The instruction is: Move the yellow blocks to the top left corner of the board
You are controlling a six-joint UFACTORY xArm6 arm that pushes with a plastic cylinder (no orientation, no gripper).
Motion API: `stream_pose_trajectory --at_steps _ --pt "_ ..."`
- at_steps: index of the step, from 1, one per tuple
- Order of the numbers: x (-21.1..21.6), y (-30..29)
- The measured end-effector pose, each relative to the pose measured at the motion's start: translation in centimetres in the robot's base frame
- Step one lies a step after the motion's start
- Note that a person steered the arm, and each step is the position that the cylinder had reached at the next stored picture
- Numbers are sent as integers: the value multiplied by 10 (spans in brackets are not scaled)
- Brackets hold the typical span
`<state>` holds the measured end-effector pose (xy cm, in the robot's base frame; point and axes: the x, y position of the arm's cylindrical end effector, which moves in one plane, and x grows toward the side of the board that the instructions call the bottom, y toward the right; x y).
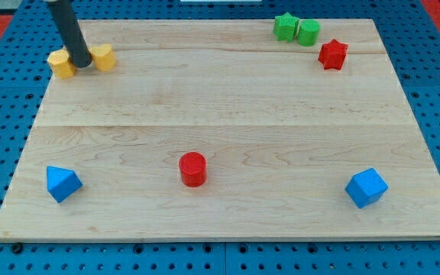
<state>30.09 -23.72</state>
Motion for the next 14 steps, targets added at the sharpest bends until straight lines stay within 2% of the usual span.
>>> stream_pose_trajectory --at_steps 1,2,3,5,6,7,9,10,11,12,13,14 --pt "46 4" --pt "61 -30" --pt "30 -67" --pt "1 -14" --pt "22 -11" --pt "12 21" --pt "-45 39" --pt "-2 40" --pt "22 107" --pt "-16 119" --pt "-63 69" --pt "-50 106"
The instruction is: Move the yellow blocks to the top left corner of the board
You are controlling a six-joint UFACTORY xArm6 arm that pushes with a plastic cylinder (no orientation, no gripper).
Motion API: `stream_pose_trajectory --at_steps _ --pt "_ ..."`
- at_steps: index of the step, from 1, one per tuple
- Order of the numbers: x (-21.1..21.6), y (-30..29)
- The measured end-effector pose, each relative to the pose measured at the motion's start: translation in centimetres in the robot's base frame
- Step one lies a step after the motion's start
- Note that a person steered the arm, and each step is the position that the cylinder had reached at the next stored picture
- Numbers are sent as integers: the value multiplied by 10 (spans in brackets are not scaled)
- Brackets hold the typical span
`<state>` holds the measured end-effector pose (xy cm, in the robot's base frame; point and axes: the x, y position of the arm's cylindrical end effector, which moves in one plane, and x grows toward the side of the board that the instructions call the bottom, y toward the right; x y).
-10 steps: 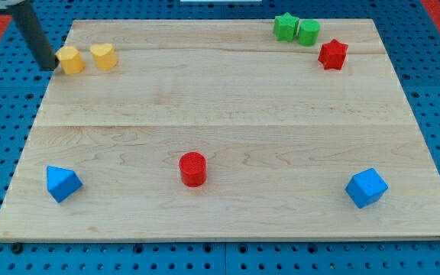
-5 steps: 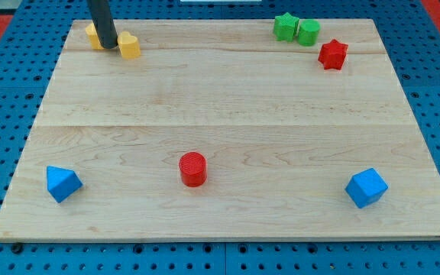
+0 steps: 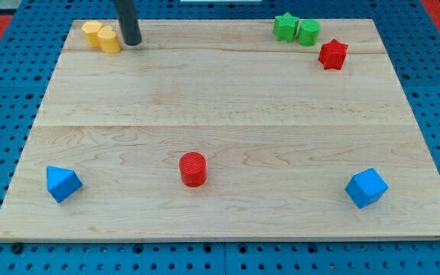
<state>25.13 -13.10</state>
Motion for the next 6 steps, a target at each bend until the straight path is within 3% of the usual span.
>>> stream_pose_trajectory --at_steps 1,2,4,6 --pt "0 59" --pt "1 72" --pt "68 110" --pt "85 131"
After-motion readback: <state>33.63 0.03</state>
